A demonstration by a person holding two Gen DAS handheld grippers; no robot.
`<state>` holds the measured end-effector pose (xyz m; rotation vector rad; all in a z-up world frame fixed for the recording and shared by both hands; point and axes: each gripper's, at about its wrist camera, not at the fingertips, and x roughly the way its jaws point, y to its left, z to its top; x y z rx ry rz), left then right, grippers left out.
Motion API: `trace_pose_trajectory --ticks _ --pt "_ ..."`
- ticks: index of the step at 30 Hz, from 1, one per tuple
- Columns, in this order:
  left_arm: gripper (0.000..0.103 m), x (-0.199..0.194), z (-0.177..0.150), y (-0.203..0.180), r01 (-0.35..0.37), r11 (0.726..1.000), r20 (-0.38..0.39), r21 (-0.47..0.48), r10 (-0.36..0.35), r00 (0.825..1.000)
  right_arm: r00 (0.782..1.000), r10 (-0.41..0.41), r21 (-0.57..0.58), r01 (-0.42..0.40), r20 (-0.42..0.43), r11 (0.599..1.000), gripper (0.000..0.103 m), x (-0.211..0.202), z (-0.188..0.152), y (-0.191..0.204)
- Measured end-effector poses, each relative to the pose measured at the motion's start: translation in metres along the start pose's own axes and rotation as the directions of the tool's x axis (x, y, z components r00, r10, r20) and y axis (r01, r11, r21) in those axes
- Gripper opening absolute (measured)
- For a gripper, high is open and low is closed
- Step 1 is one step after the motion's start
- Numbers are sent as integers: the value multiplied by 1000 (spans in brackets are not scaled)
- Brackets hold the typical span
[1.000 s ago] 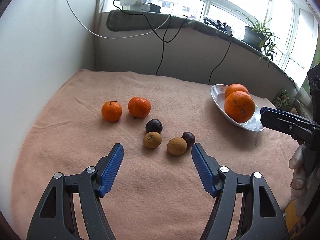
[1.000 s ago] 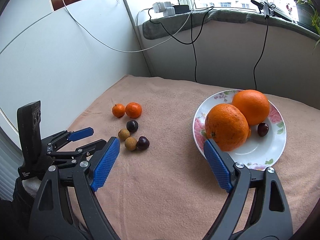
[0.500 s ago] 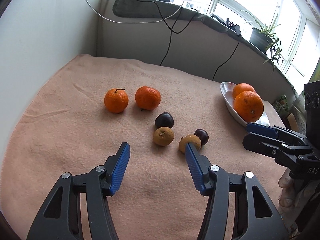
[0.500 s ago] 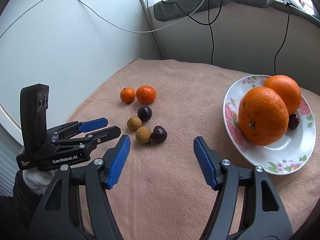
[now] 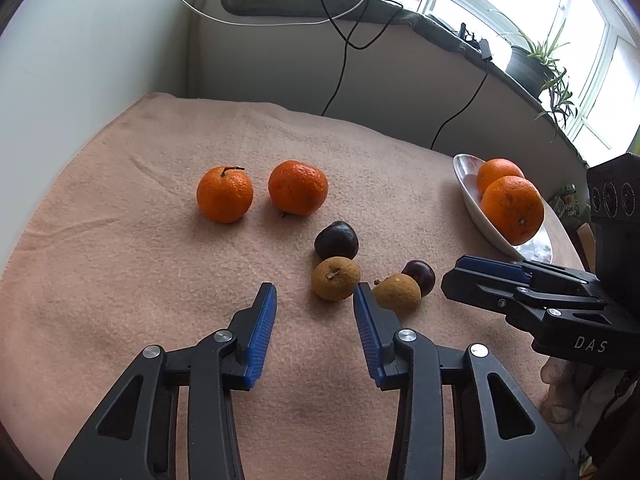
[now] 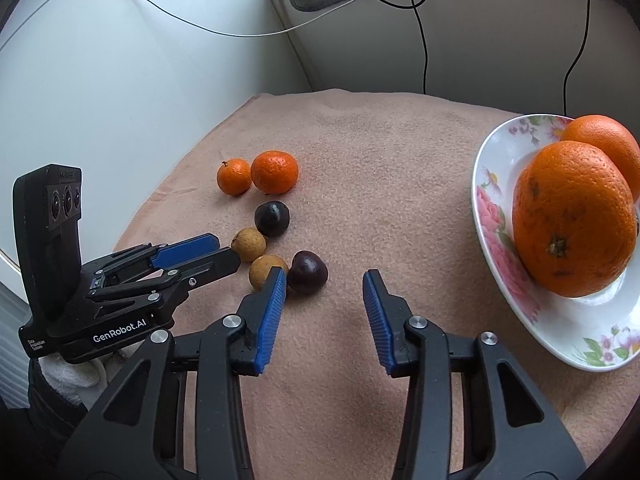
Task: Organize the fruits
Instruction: 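Move both open tools toward the remaining plums and brown fruits, then grasp a dark plum with the right tool while the left tool grasps a brown fruit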
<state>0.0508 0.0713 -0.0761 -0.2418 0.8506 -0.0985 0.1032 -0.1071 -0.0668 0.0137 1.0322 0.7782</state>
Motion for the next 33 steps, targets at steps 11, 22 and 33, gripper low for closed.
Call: trace_pose_trajectory --ticks 11,22,33 --pt "38 11 8 -4 10 999 -25 43 -9 1000 999 23 -24 -24 -37 999 42 17 5 3" --pt "24 15 9 -6 36 998 -27 50 -35 999 990 123 -3 -124 -62 992 26 21 7 0" --pt "24 9 8 -3 28 999 -12 32 -28 1000 994 107 -18 -108 -37 994 24 12 4 4"
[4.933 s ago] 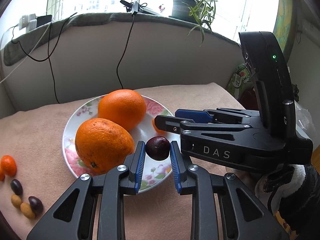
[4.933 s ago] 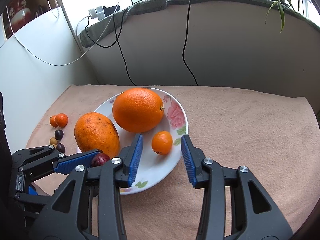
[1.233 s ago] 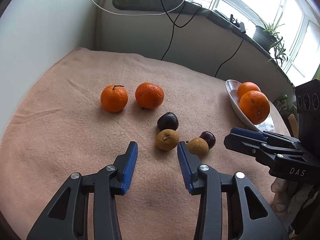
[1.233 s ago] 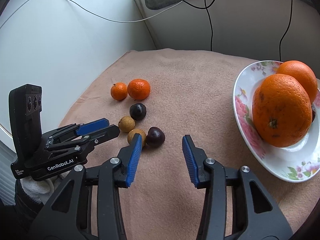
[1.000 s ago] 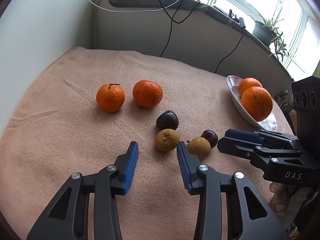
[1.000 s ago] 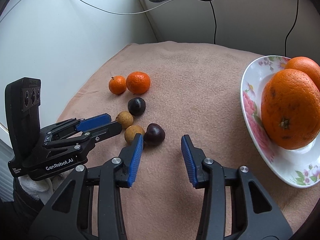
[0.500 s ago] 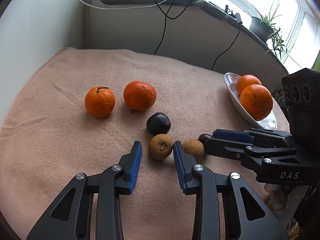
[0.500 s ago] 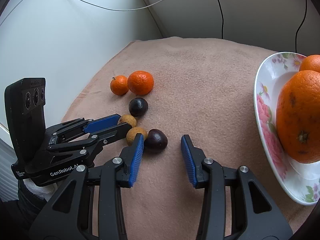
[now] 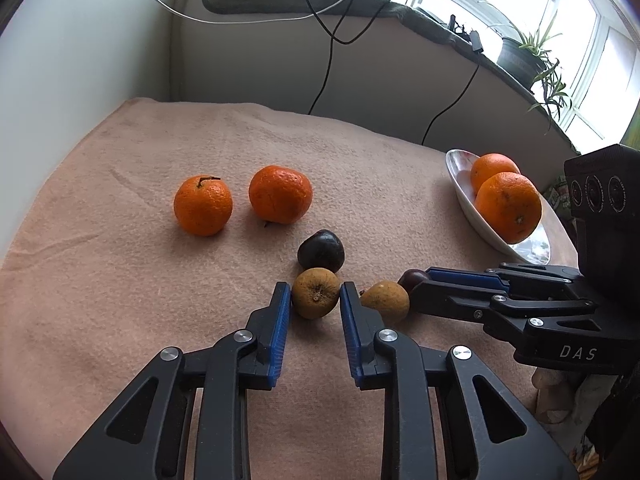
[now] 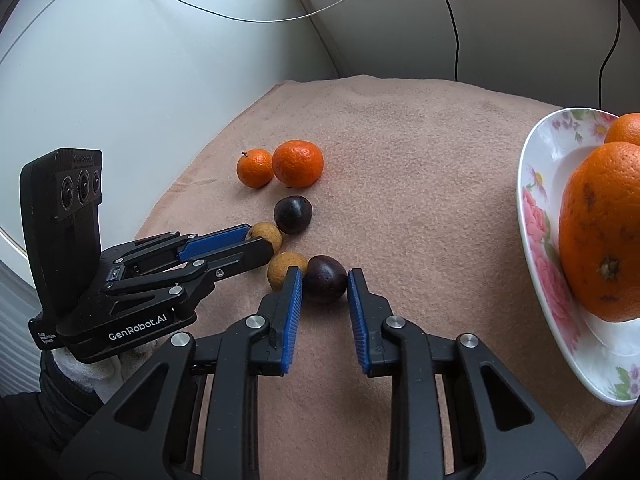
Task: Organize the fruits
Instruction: 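Grasp a dark plum with the right tool while the left tool grasps a brown fruit, then carry the plum and the brown fruit over the plate with both tools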
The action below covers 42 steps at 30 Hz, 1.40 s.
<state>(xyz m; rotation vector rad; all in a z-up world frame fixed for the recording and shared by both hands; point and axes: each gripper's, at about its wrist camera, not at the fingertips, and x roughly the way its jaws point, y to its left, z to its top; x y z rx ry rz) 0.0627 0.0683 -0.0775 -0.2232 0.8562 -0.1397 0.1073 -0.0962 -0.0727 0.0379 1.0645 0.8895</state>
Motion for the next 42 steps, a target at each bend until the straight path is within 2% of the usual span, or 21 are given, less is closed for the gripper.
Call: trace_pose_trajectory --ticks 5,17,29,42 --pt "24 -9 -1 -1 5 1000 18 -6 -5 1000 999 -24 -33 25 28 999 24 -11 -3 7" --pt "24 -15 13 -24 51 998 51 21 -52 997 990 -63 -28 67 128 997 24 -61 -10 2" --pt "24 -1 38 -62 114 991 59 64 -117 991 966 -146 56 137 213 989 24 -124 -26 -35" --pt "24 21 65 -101 166 979 58 118 -174 983 935 -249 142 218 254 965 24 -161 -36 -73"
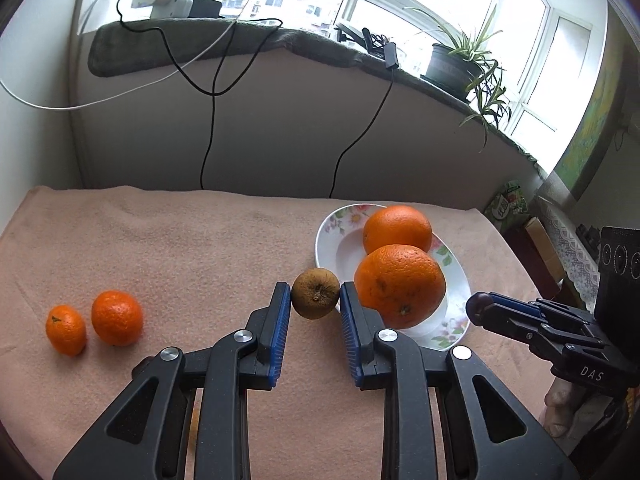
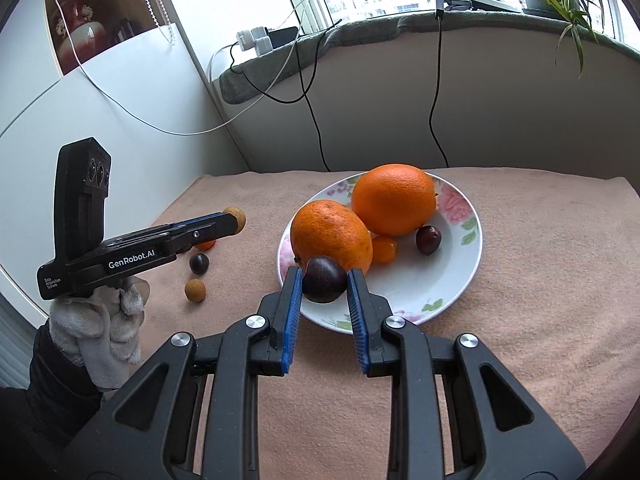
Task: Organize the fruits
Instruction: 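Carry the plum and the brown fruit over the plate with both tools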
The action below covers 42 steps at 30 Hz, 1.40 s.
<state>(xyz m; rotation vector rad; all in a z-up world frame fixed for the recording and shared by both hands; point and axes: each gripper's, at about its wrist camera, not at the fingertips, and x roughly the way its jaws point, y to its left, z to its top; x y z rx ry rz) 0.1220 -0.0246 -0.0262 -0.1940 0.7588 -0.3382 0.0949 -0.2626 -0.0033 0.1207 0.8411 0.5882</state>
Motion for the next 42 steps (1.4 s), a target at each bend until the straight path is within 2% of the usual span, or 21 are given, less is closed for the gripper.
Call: trace_pose_trajectory --ticks 13,42 --pt "24 30 19 -15 18 1000 -24 25 -18 1000 999 -44 40 44 -7 998 24 5 5 -29" --pt "24 55 34 -23 35 999 -45 29 -34 998 996 -68 49 71 -52 996 25 28 10 -37"
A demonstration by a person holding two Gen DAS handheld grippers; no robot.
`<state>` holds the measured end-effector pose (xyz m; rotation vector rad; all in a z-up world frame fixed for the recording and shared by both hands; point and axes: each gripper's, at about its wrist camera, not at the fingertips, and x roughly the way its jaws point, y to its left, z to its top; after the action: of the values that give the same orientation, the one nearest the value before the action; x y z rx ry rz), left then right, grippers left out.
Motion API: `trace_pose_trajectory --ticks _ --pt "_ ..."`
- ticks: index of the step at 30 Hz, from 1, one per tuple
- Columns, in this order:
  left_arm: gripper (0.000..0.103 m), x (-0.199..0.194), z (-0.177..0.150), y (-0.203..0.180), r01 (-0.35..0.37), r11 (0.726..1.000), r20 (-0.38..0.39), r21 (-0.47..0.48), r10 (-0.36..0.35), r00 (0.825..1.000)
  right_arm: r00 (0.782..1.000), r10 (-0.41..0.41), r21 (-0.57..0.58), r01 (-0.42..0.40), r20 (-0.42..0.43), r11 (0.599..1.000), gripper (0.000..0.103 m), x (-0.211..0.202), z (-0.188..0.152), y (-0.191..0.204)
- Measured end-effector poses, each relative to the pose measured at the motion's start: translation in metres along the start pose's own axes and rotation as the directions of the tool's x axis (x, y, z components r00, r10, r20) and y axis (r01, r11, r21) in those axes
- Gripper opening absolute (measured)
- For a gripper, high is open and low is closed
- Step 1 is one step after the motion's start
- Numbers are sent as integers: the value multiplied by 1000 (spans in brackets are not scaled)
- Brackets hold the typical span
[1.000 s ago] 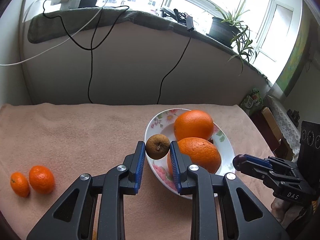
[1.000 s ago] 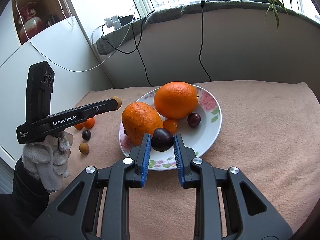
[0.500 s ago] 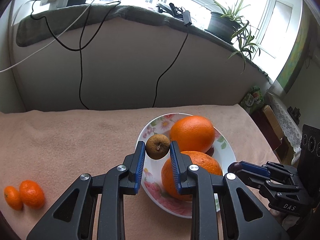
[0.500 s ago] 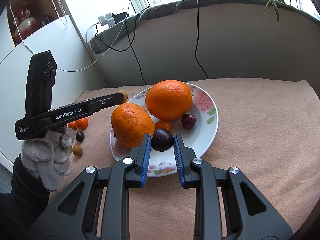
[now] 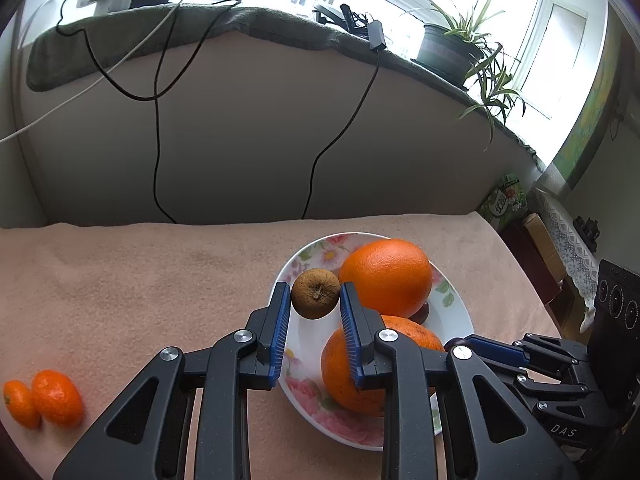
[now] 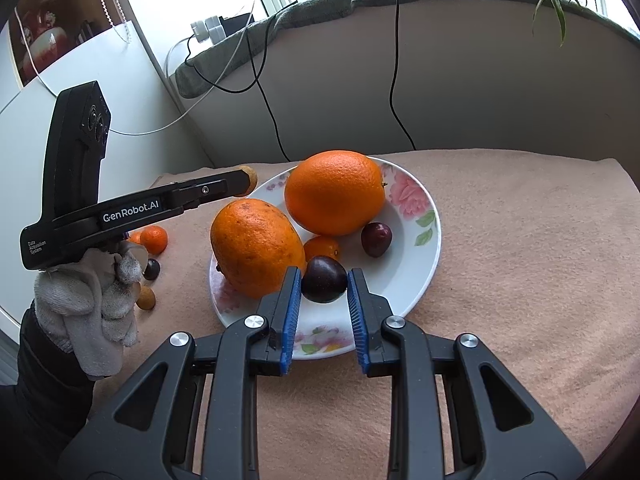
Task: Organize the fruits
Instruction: 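Carry the plum and the brown fruit over the plate with both tools, then open both tools to drop the plum and brown fruit onto the plate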
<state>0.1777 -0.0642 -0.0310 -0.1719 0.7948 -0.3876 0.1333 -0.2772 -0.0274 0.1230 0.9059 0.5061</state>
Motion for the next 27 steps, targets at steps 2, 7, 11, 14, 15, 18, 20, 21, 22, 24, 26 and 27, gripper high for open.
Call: trace_pose_trajectory --ticks 2,7,11,14,15,18,20,21,22,24,26,27 --pt "24 0 1 0 0 1000 1 1 0 1000 1000 0 1 0 -1 1000 25 1 0 0" --pt "24 -1 0 -1 2 1000 1 3 -2 1000 1000 -4 2 4 -3 1000 35 2 0 0" --pt "30 -1 1 -4 1 1000 2 13 -1 1000 1000 -9 1 9 13 1000 56 0 1 1" --pt "33 -2 2 -5 3 1000 7 18 -3 1000 1000 -11 -3 11 16 1000 63 -1 1 2" --pt "35 -2 3 -6 4 1000 9 19 -4 1000 1000 -12 -5 12 17 1000 65 -1 1 2" --pt "63 -5 4 -5 2 1000 21 14 -2 1000 1000 -17 -7 17 23 1000 75 -2 0 4" --pt "67 -8 4 -5 0 1000 29 8 0 1000 1000 -14 -3 14 27 1000 85 -4 1 4" --pt "69 -9 4 -5 -4 1000 30 8 4 1000 1000 -12 -1 12 28 1000 87 -4 1 4" --pt "75 -10 5 -5 -13 1000 31 9 13 999 1000 -10 0 10 29 1000 88 -4 1 4" --pt "80 -12 5 -5 -34 999 36 8 33 999 1000 -16 -8 16 27 1000 88 -4 2 7" --pt "80 -13 4 -6 -46 999 38 10 46 998 999 -34 -19 34 28 999 88 -4 2 10" --pt "80 -14 3 -7 -52 999 40 12 51 998 999 -39 -24 40 29 999 88 -4 2 11"
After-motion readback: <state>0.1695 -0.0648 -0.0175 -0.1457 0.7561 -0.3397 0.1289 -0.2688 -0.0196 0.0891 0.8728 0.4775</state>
